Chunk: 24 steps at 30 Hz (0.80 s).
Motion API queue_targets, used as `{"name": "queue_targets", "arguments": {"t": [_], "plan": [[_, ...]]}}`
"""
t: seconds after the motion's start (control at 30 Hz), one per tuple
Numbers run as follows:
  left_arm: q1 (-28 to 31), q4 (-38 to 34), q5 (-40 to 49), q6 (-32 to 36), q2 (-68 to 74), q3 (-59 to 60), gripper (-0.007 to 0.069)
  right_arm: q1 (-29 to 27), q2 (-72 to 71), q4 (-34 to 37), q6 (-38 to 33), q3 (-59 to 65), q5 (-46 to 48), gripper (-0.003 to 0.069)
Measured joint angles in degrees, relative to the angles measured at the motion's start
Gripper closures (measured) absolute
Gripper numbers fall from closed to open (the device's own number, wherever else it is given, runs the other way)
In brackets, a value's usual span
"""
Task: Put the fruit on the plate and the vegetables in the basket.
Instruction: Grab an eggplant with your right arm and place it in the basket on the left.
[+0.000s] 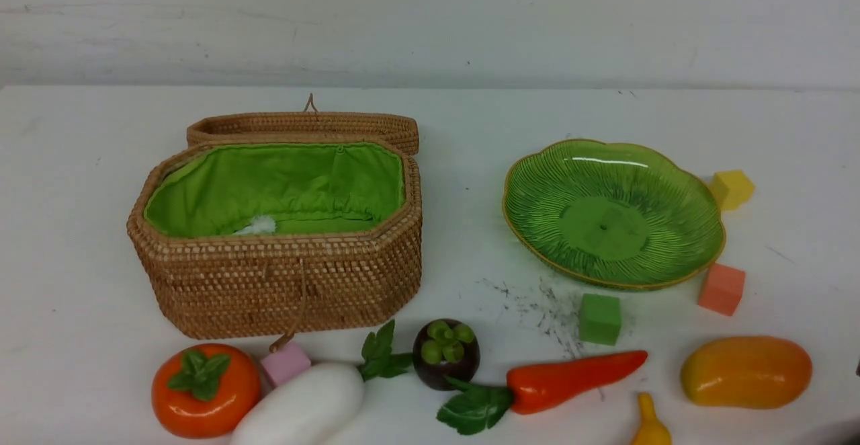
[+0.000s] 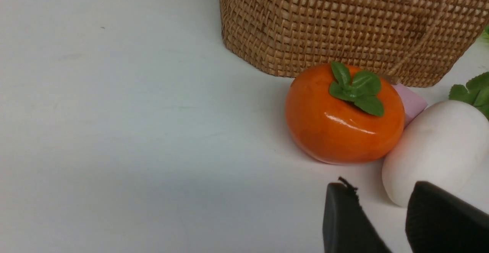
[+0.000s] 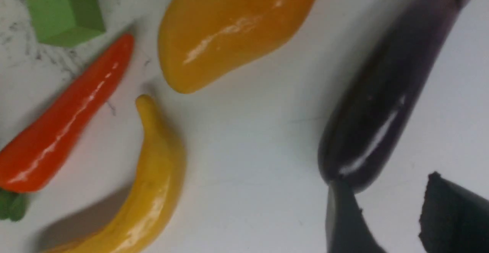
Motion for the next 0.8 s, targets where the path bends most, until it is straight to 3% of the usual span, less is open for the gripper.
{"name": "queue_targets", "arguments": {"t": [0.17,0.3,0.63,0.8], "plan": [[0.0,0.0,0.0,0.0,0.0,0.0,0.0386,-3.48,8.04,-0.15,4.24,0.07,-2.38,0.0166],[0.0,0.0,0.0,0.0,0.0,0.0,0.0386,-6.1,13.12,-0.15,5.89,0.07,-5.5,0.0101],[0.0,0.0,0.0,0.0,0.0,0.0,0.0386,-6.64,25.49,-0.45,6.54,0.07,-14.15,0.0104],[0.0,0.0,0.0,0.0,0.0,0.0,0.0386,-6.64,29.9,-1.54,6.54,0.07,-14.92,0.0186]]}}
